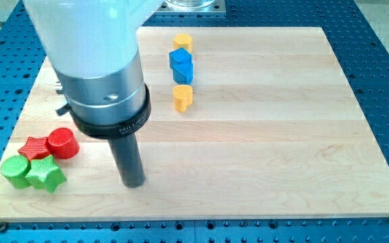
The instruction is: Slide the heart into the right side of the triangle
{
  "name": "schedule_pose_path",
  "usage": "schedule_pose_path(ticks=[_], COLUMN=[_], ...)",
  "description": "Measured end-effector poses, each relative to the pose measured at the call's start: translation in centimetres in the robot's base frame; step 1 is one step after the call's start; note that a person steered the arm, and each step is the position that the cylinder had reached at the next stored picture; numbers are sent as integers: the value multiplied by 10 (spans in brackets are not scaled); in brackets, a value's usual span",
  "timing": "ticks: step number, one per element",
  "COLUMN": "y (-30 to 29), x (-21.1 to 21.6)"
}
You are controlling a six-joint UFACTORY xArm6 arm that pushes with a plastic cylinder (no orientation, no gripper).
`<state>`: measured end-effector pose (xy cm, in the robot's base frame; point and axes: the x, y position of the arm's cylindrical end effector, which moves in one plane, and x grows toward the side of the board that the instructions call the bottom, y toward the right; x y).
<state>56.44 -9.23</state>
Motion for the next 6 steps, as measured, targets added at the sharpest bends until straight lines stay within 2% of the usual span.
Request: schedule_pose_path(ticks=[1, 3, 4, 5, 6], y=[33, 92, 113, 89, 59], x=[-27, -157, -201, -157, -154])
